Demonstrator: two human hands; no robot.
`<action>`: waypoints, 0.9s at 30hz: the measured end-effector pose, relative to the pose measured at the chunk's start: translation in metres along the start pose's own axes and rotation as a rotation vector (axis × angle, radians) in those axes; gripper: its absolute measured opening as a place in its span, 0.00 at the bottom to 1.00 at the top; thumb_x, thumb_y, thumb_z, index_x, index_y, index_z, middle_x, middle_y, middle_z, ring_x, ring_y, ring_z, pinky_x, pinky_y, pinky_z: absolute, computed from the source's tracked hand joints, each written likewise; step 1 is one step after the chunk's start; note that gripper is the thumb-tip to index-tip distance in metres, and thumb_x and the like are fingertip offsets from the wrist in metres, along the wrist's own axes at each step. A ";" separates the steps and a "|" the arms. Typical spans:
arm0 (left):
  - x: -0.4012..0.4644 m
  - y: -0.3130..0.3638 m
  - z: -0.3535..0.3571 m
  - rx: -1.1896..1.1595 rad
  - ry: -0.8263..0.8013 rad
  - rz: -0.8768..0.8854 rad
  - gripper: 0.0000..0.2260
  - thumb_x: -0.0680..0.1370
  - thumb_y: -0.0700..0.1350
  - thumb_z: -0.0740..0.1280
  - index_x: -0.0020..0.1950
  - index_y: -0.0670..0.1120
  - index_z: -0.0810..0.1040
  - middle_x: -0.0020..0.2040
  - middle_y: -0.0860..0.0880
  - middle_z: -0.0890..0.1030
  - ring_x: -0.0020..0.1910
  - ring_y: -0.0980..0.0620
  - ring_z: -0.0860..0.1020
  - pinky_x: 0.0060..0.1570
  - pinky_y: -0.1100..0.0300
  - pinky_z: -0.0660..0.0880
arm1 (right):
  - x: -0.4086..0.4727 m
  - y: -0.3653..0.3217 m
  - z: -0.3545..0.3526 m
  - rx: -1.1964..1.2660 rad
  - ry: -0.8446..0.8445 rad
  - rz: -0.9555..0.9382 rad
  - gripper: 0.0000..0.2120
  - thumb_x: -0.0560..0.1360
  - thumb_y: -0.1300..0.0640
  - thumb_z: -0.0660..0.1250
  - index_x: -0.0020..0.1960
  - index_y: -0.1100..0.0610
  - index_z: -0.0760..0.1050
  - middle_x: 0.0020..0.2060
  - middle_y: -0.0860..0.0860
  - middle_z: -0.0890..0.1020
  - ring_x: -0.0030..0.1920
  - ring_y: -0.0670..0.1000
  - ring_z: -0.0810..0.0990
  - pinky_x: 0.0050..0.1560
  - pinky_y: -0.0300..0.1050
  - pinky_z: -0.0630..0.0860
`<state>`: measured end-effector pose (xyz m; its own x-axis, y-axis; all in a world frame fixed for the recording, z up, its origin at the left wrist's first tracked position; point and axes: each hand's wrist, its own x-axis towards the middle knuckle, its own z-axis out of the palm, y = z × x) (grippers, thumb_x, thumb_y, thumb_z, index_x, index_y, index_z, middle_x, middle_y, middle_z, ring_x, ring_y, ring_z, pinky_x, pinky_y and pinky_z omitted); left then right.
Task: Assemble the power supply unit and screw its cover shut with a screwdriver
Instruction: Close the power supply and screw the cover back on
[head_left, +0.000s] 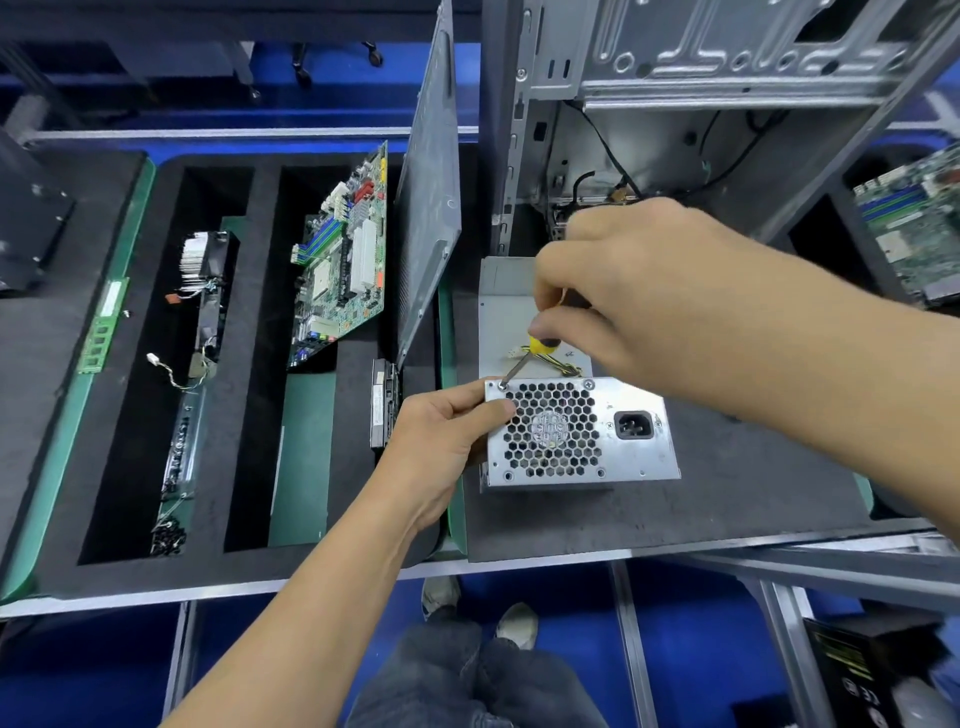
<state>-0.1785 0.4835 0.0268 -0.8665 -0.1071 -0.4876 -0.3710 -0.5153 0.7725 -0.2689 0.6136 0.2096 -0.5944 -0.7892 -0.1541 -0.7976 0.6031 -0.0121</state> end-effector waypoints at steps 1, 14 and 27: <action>0.000 0.001 0.000 -0.006 -0.001 -0.003 0.11 0.78 0.34 0.68 0.59 0.38 0.83 0.51 0.40 0.86 0.45 0.48 0.84 0.43 0.59 0.81 | 0.000 -0.001 0.000 -0.090 0.000 0.022 0.17 0.79 0.41 0.53 0.50 0.53 0.71 0.44 0.50 0.72 0.48 0.58 0.76 0.46 0.49 0.71; 0.001 0.004 0.003 -0.027 0.020 0.012 0.11 0.77 0.32 0.69 0.58 0.40 0.84 0.50 0.40 0.86 0.43 0.49 0.85 0.41 0.59 0.81 | 0.012 -0.009 -0.005 -0.050 -0.084 -0.055 0.14 0.80 0.43 0.61 0.51 0.52 0.62 0.43 0.51 0.69 0.42 0.56 0.70 0.39 0.52 0.73; 0.000 0.005 0.005 -0.013 0.010 0.006 0.10 0.78 0.33 0.69 0.56 0.40 0.84 0.49 0.42 0.87 0.41 0.51 0.85 0.38 0.61 0.80 | 0.016 -0.009 -0.001 -0.038 -0.054 -0.043 0.16 0.79 0.44 0.65 0.45 0.54 0.64 0.41 0.53 0.69 0.36 0.58 0.70 0.35 0.50 0.71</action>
<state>-0.1816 0.4856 0.0326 -0.8655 -0.1188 -0.4866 -0.3611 -0.5254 0.7704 -0.2717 0.5956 0.2084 -0.5540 -0.8064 -0.2070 -0.8261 0.5632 0.0172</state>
